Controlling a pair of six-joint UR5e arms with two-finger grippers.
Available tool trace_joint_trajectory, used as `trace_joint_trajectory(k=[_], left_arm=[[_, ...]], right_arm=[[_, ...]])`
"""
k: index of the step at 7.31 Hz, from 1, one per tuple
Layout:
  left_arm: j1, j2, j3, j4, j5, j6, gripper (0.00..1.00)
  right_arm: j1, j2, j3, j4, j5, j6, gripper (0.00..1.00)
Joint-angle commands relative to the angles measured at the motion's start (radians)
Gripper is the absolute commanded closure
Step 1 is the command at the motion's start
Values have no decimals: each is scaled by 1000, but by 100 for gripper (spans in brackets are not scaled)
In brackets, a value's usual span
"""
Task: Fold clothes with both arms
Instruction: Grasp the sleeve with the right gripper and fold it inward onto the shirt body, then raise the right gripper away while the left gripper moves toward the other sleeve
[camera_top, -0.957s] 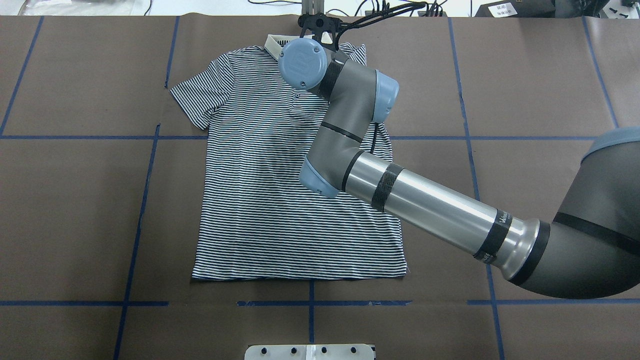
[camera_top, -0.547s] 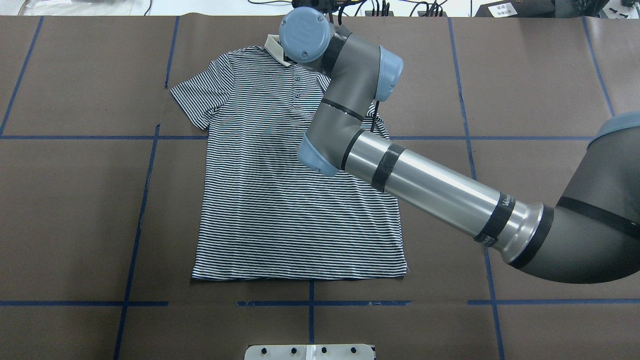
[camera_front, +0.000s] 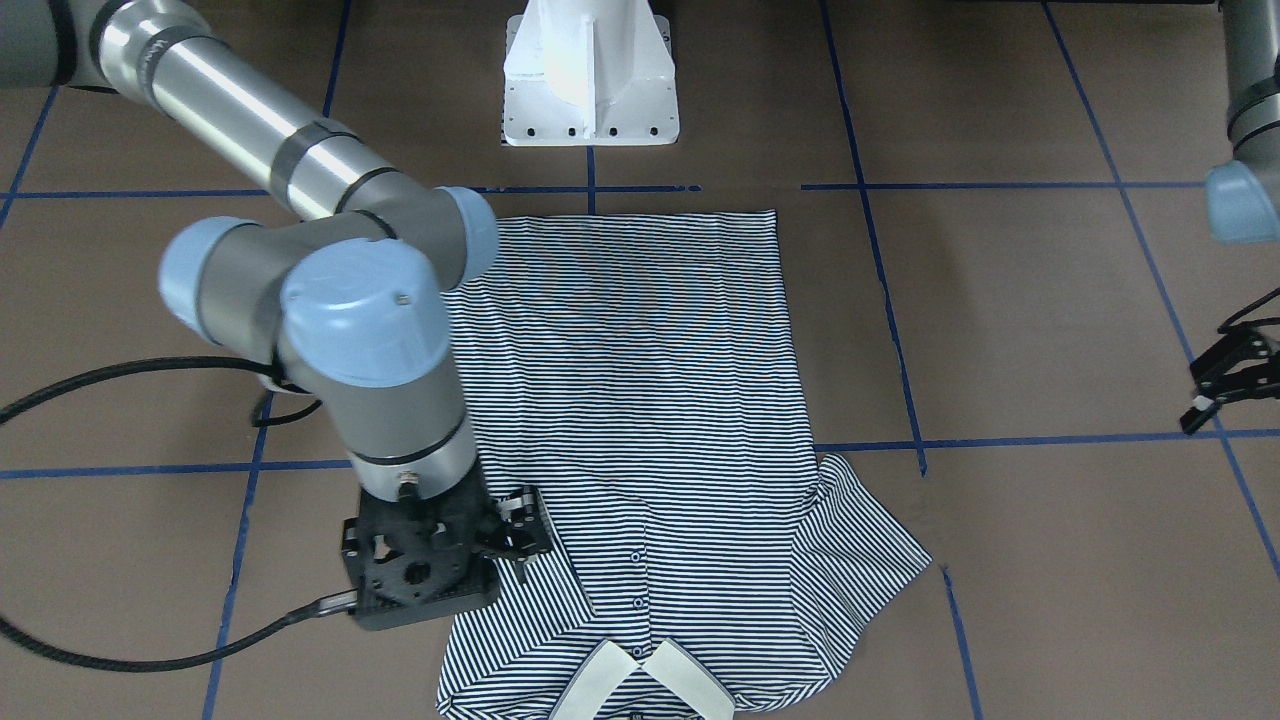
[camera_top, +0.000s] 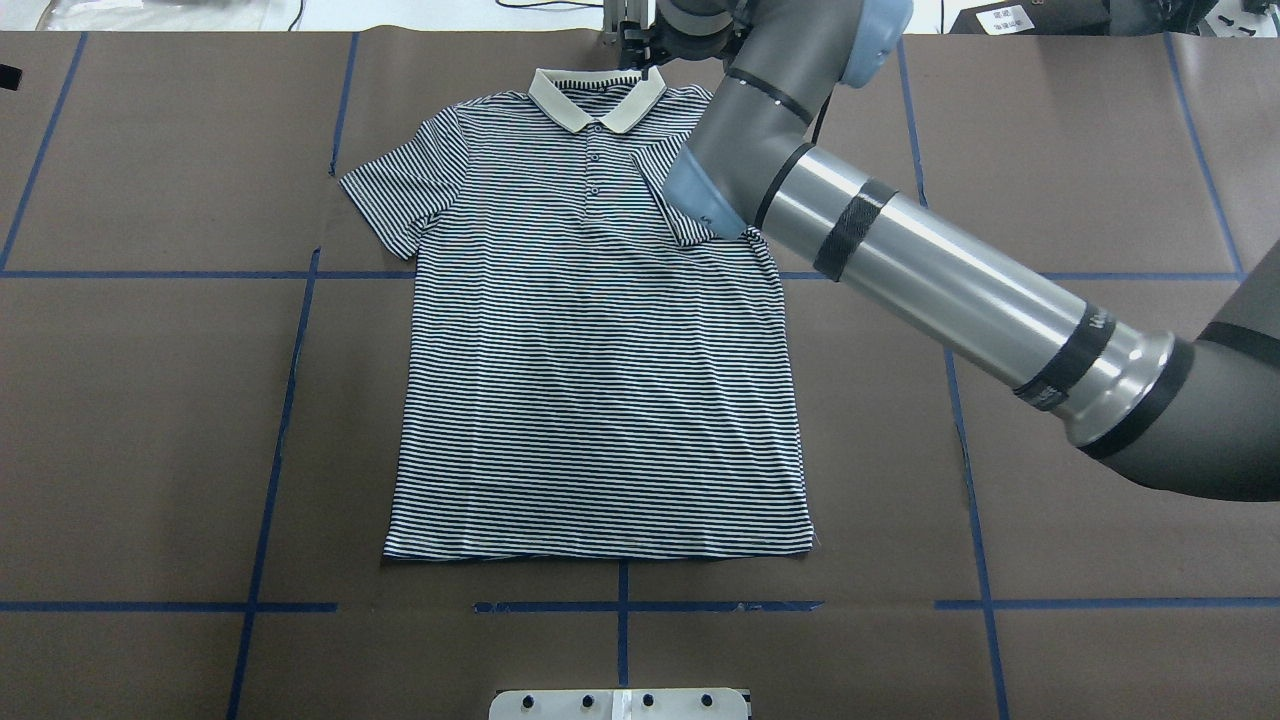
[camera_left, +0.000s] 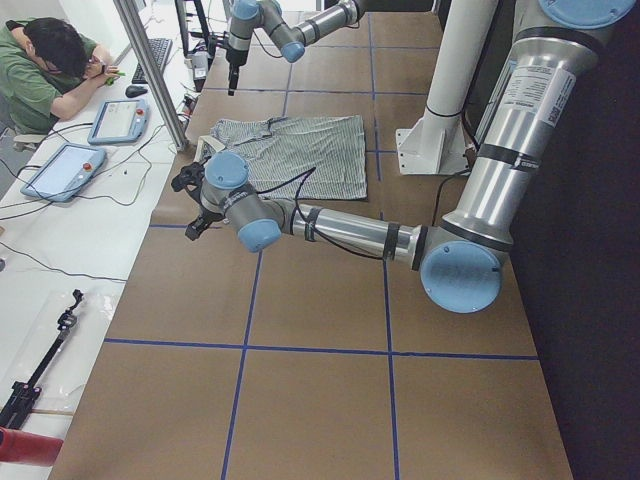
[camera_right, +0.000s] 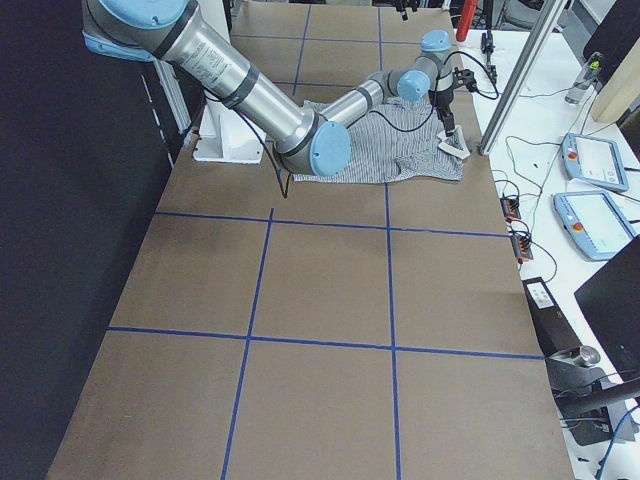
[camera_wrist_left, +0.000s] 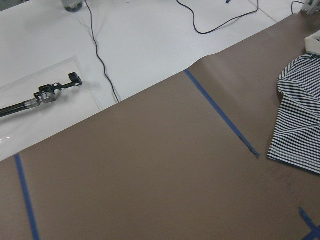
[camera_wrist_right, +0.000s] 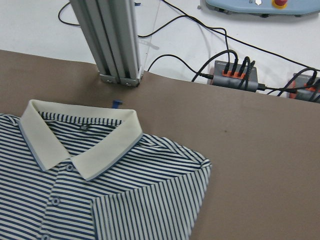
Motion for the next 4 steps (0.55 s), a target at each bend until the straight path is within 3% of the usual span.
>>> trace_joint_trajectory(k=[1,2,4], left_arm=[[138,-72,34,-3,149,-280,0],[174,-115,86,-1,206,-322,0],[249,-163,159,-7,338,-437,22]], right_arm=[[162,-199,150,-7,213,-235,0],[204,-253,184,-4,255,-312,0],[204,-301,219,4,251,-319,0]])
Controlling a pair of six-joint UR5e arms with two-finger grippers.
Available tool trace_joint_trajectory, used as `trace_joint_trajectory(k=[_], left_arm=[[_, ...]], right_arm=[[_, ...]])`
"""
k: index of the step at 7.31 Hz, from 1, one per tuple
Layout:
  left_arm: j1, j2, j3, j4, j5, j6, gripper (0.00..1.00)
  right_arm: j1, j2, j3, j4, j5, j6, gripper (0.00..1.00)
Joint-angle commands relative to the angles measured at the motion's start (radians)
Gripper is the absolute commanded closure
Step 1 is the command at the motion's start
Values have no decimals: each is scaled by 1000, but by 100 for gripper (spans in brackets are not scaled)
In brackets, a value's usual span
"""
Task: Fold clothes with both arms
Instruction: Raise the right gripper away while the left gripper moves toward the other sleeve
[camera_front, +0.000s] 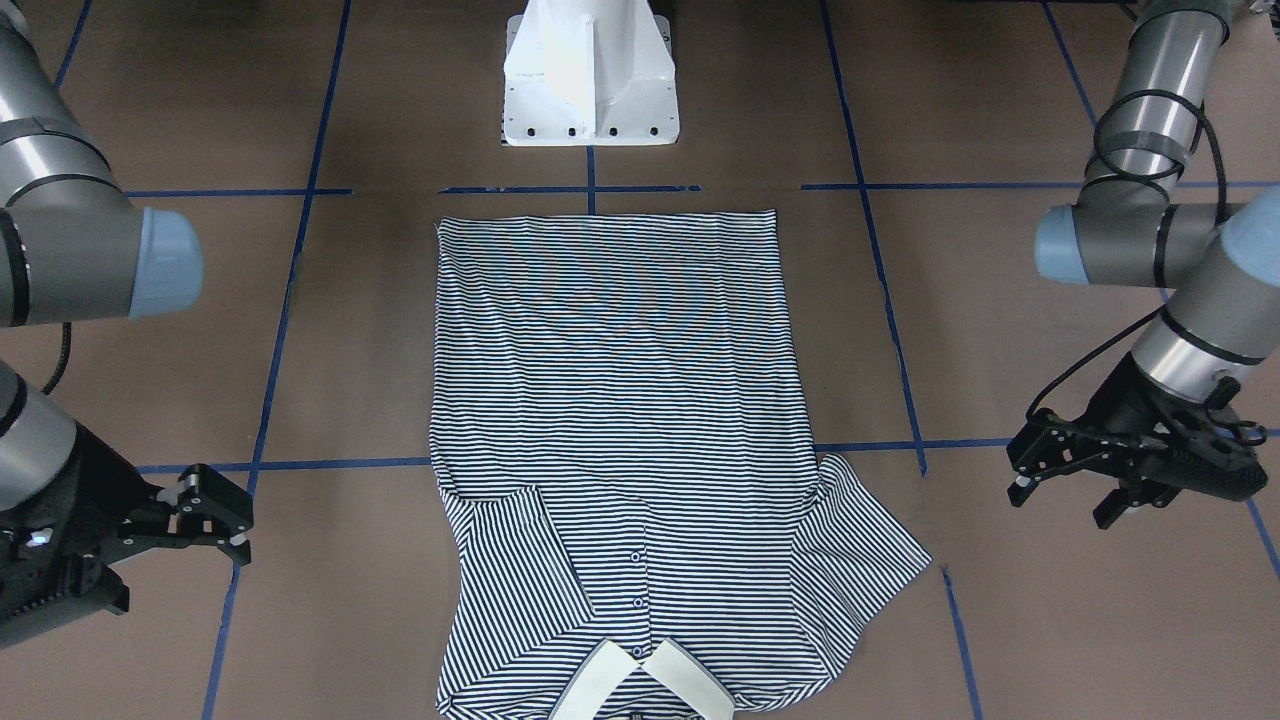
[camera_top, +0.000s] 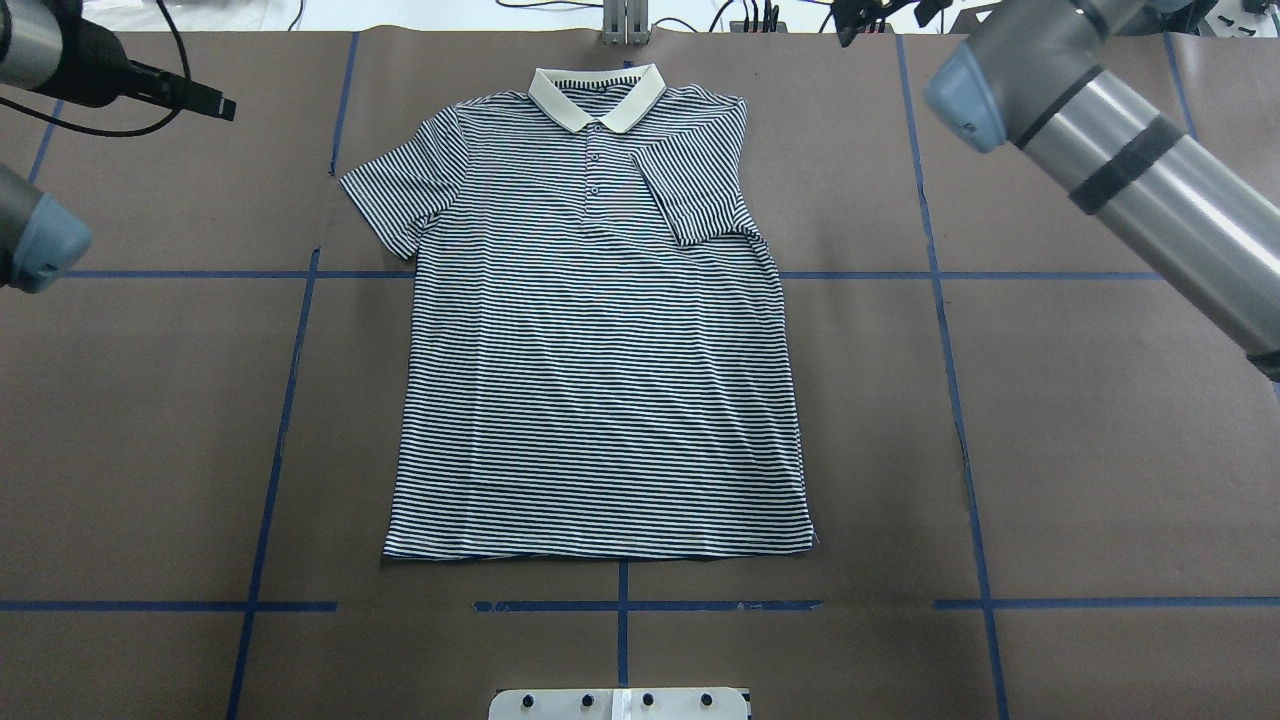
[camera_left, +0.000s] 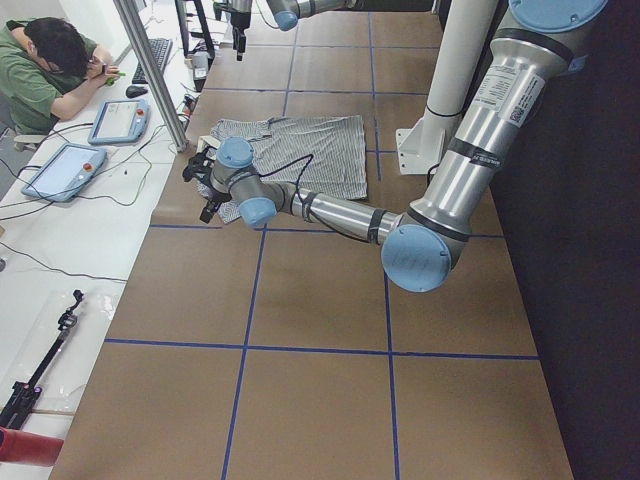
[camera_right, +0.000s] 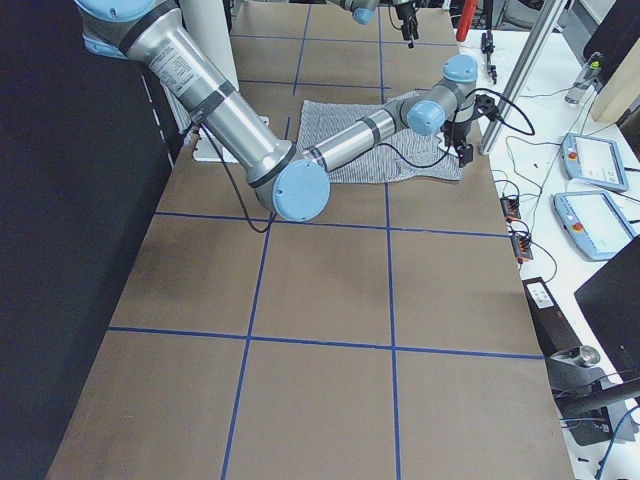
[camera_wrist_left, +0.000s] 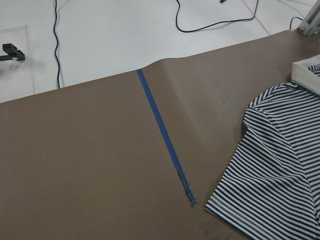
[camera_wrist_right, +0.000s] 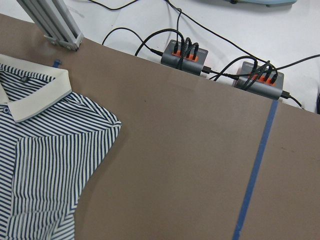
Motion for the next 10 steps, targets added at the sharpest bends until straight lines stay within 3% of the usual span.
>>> trace_joint_trajectory(k=[1,3,5,10], left_arm=[[117,-87,100,-2,162,-228,30],[167,-144,205,-43,242,-279,34],[170,-202,309,-82,244,-279,39],[181,-202,360,-134,241,-264,41]], right_arm=[[8,-30,21,6,8,-15,0],[8,-30,21,6,5,-17,0],[5,-30,19,6,1,-15,0],[2,-36,14,7,-3,-15,0]])
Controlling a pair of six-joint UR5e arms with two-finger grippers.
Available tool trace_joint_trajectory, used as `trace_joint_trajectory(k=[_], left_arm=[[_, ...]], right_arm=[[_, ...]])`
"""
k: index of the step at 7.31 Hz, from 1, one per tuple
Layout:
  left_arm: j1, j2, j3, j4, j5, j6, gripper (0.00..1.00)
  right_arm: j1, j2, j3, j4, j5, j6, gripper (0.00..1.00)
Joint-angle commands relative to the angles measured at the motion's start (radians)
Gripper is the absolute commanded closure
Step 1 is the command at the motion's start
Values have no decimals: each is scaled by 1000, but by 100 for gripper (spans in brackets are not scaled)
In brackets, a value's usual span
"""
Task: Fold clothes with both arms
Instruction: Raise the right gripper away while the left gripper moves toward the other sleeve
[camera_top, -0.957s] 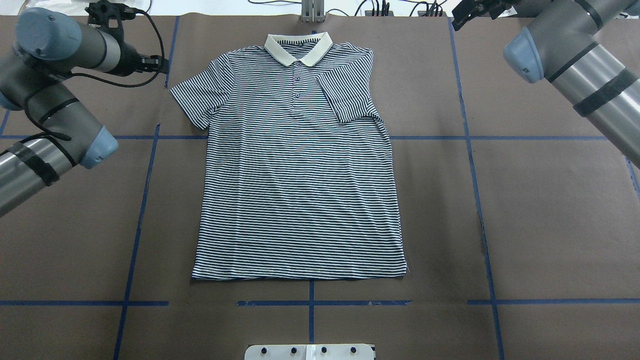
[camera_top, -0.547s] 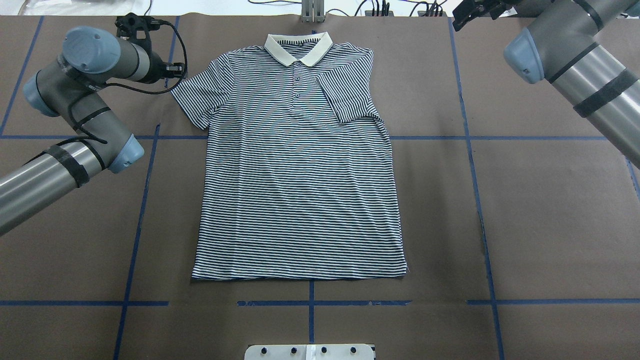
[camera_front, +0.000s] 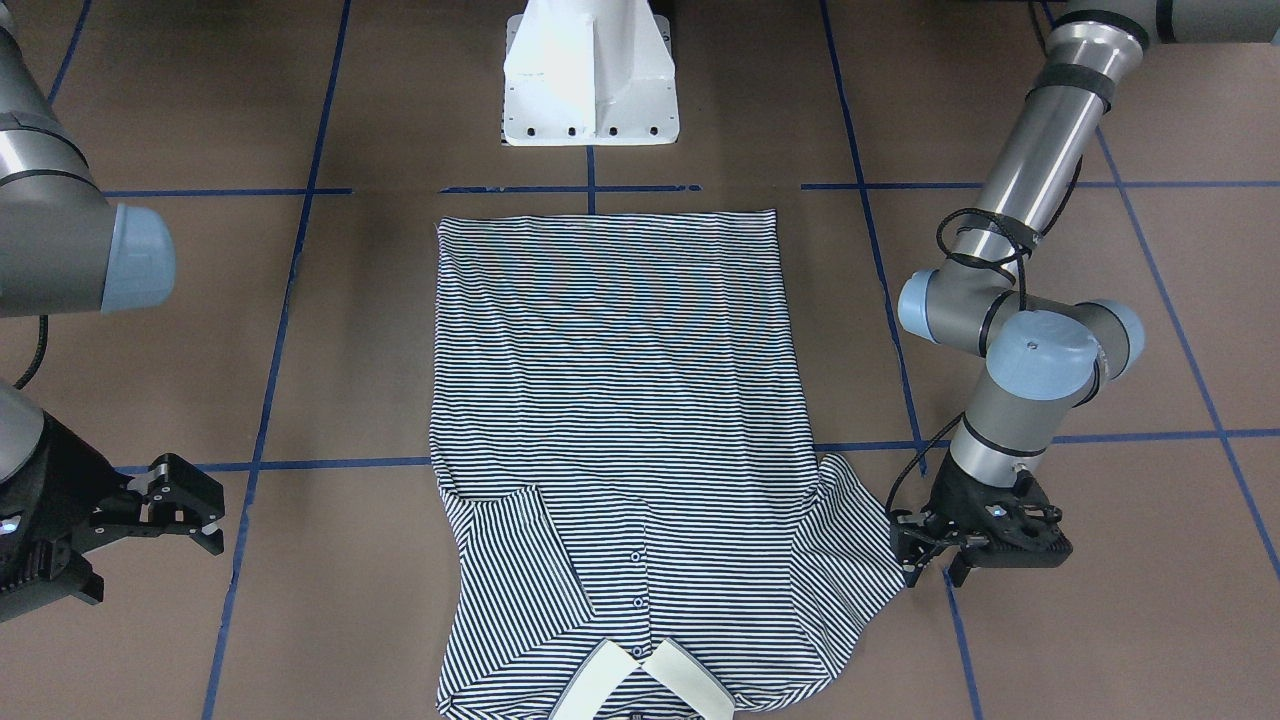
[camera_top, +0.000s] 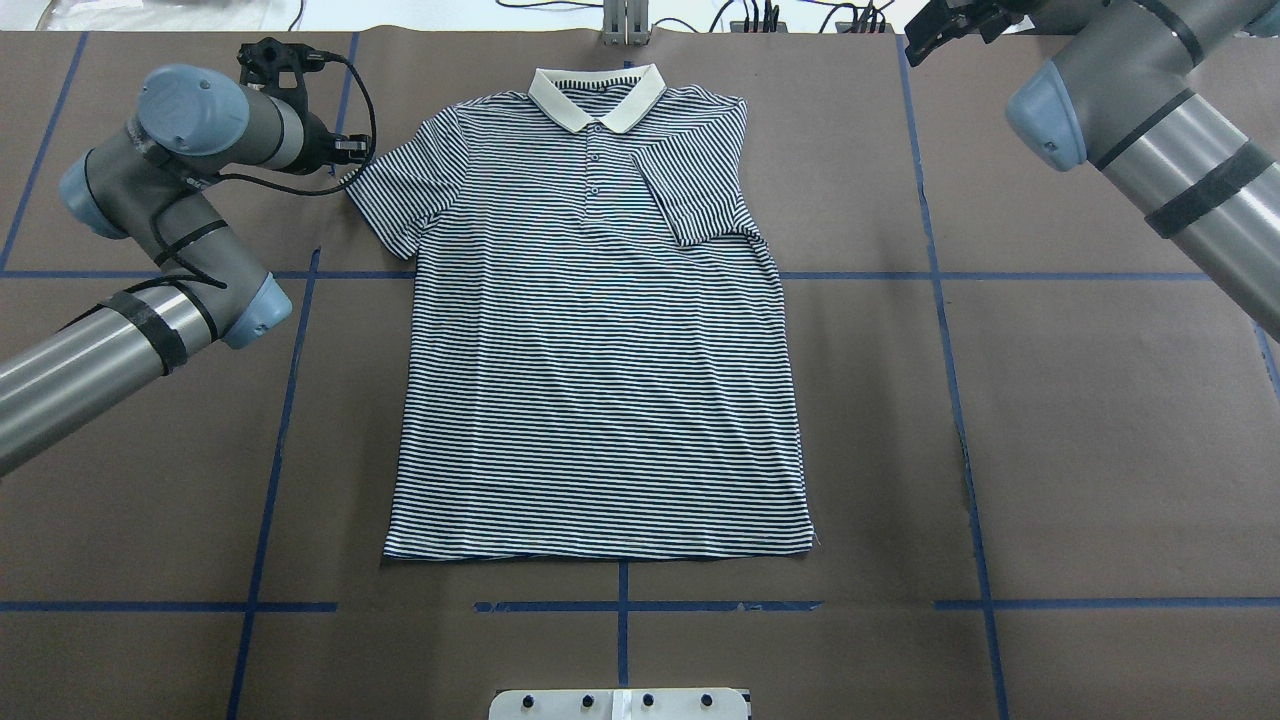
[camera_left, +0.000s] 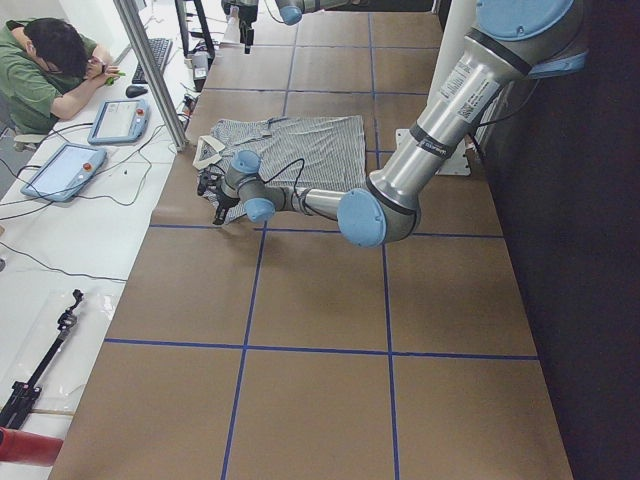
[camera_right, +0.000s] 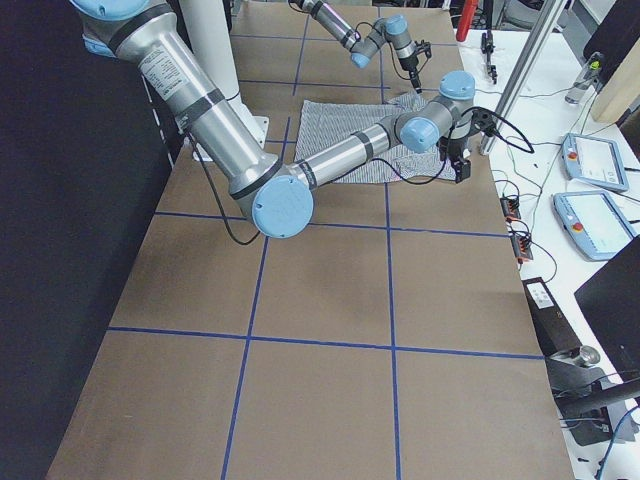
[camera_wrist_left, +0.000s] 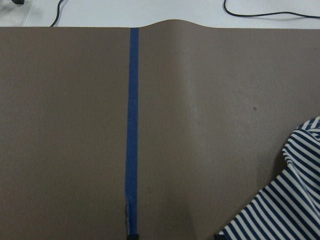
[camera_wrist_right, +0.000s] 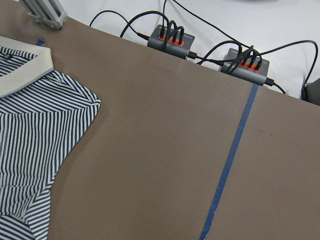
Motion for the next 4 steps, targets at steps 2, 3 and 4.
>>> trace_joint_trajectory(k=[2,3,4], left_arm=[[9,8,-7,-5,-4,1,41],[10,12,-10,-5,-4,1,41],[10,14,-10,-5,-5,1,41]], right_arm=[[-1,-4,-1,1,-2,0,0],[-1,-9,1,1,-2,0,0],[-1,-9,1,1,-2,-2,0]])
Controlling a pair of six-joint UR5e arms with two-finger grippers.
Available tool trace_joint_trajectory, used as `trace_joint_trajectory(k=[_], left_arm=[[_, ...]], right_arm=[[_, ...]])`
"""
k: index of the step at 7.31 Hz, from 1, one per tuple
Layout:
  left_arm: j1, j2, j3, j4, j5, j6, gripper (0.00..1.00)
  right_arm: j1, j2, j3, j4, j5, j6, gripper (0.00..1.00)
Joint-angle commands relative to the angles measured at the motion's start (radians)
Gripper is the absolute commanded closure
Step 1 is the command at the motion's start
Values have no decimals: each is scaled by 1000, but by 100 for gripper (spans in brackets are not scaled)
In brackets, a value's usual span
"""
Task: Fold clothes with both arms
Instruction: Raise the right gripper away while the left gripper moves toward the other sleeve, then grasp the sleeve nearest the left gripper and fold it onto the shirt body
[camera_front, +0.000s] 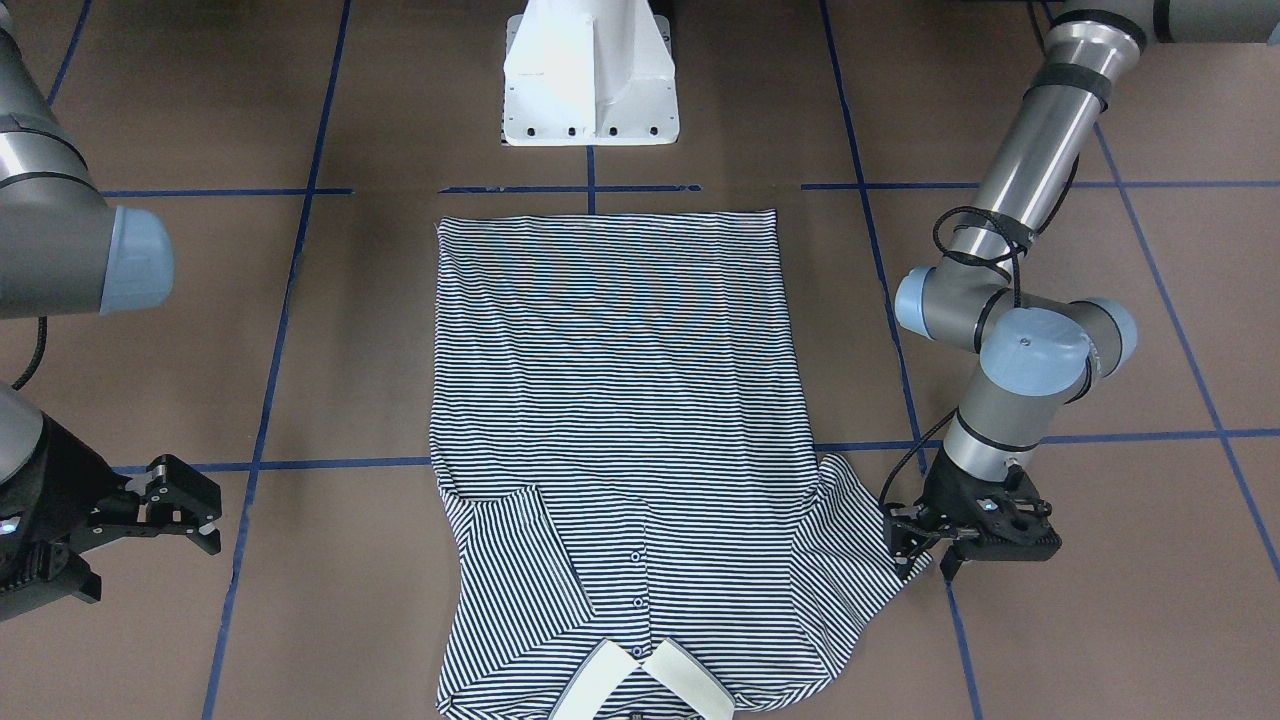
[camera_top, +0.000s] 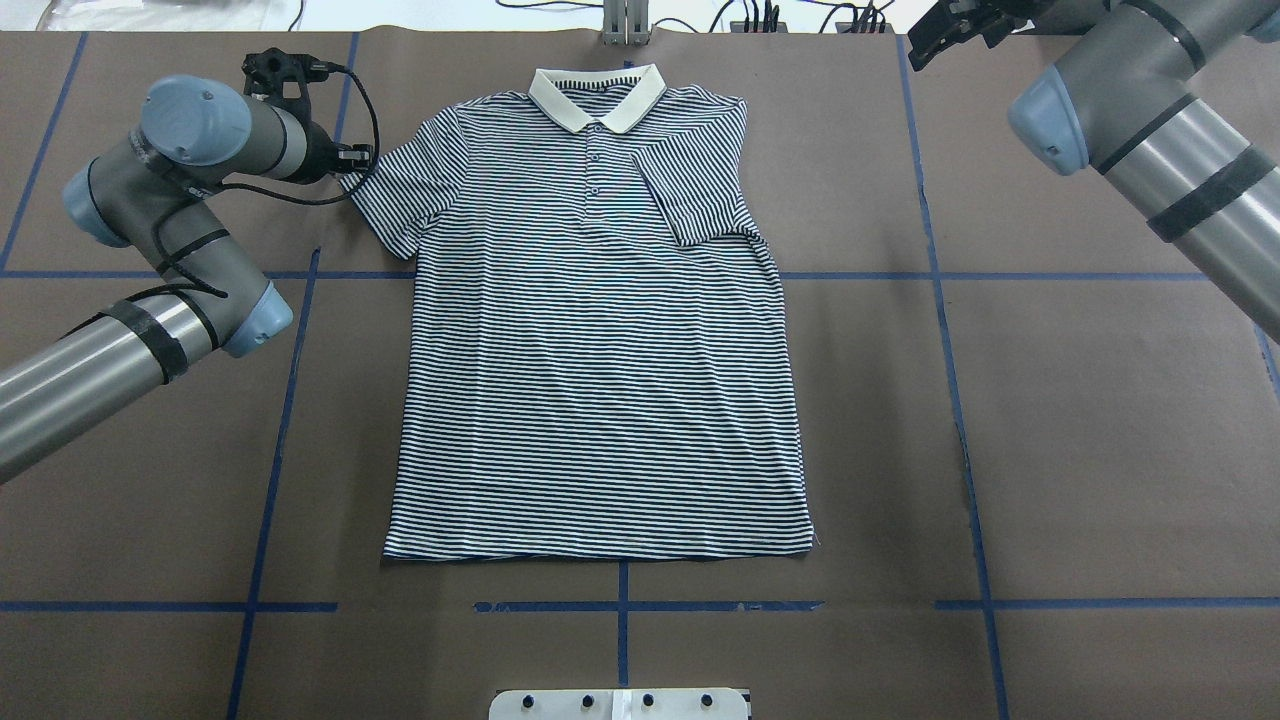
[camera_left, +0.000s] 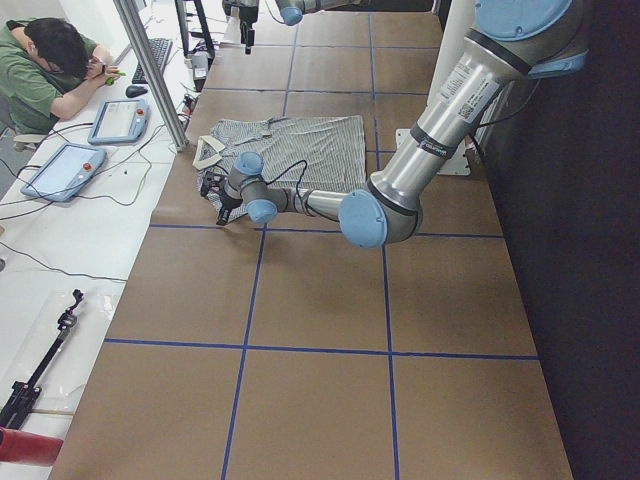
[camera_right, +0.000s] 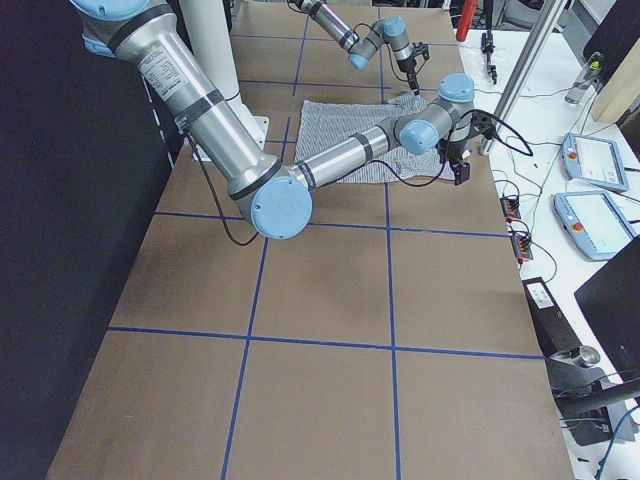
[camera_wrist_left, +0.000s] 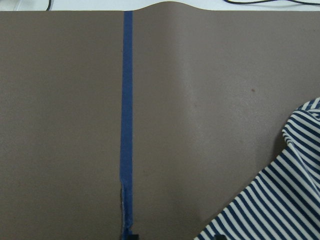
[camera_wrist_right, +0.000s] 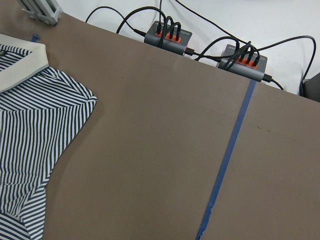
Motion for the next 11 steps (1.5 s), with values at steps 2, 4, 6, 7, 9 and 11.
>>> trace_joint_trajectory(k=[2,4,6,7,9,11], left_arm=[[1,3,-3,0,0,-1,54],[2,8,-4,-26,-1,-4,100],[2,11,-27,-25,-3,0,100],[2,11,-49,-19,-7,0,100],[7,-9,-152,152,-29,-6,100],[27,-127,-176,352,-27,-85,100]], right_arm=[[0,-2,1,0,0,0,0],[0,-2,1,0,0,0,0],[-2,-5,1,0,0,0,0],[-2,-5,-1,0,0,0,0],[-5,-5,-1,0,0,5,0],[-6,-5,-1,0,0,8,0]])
